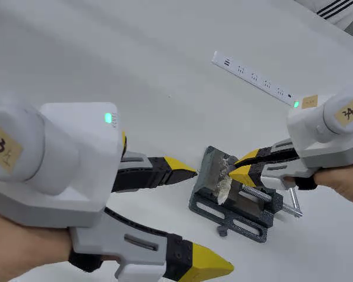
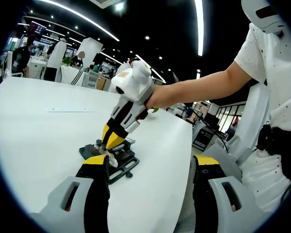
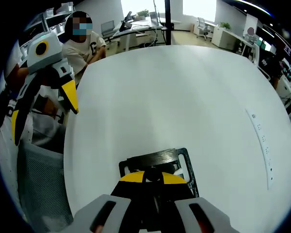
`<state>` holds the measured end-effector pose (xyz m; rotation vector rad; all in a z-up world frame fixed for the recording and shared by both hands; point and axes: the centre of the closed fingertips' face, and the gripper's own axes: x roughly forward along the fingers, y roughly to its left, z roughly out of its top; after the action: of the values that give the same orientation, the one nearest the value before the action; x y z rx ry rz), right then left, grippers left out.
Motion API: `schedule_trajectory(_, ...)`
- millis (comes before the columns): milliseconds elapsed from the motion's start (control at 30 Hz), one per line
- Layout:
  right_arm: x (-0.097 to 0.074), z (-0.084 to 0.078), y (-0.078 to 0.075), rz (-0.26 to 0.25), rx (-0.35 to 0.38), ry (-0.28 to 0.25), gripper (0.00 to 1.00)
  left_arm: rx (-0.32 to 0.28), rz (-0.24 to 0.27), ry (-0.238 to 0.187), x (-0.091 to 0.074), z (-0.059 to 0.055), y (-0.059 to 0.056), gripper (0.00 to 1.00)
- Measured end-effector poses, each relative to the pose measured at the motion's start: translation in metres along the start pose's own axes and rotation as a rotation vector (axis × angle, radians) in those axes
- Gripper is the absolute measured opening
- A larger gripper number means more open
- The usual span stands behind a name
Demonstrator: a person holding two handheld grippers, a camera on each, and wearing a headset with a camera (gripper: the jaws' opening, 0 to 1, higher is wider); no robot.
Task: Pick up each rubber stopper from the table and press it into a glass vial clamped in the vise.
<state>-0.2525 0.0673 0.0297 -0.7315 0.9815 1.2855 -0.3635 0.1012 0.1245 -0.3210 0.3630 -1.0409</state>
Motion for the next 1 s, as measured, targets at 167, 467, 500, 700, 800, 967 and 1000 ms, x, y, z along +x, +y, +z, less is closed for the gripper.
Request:
schedule_trajectory(167,0.0013,0.0003,0.0011,0.005,0.006,-0.002,0.06,0.0,0.002,0.0,0.0001,0.0002,0.0,0.69)
schedule_trajectory(467,0.002,0.001,0.0018,-0.004,0.002,-0.004,0.06,-0.006,0.002,-0.005,-0.0007,0.0011,0.0005,0.68)
schedule_trajectory(500,0.002,0.0011,0.0012,-0.005,-0.002,-0.001,0.06,-0.005,0.002,-0.004,-0.0008,0.001,0.0004,0.68)
schedule_trajectory(700,0.0026,-0.0009,-0.0007,-0.031,-0.069,0.051,0.05,-0.009,0.003,-0.008,-0.0011,0.0017,0.0002,0.68)
schedule_trajectory(800,0.0032,-0.0011,0.0,-0.044,-0.104,0.076,0.05,-0.008,0.004,-0.007,-0.0014,0.0013,0.0005,0.67)
schedule_trajectory(967,0.0038,-0.0012,0.0001,-0.052,-0.131,0.106,0.05,-0.01,0.004,-0.008,-0.0017,0.0012,0.0007,0.67)
schedule_trajectory(1000,0.004,-0.0011,-0.0003,-0.053,-0.13,0.111,0.05,-0.011,0.005,-0.008,-0.0018,0.0012,0.001,0.67)
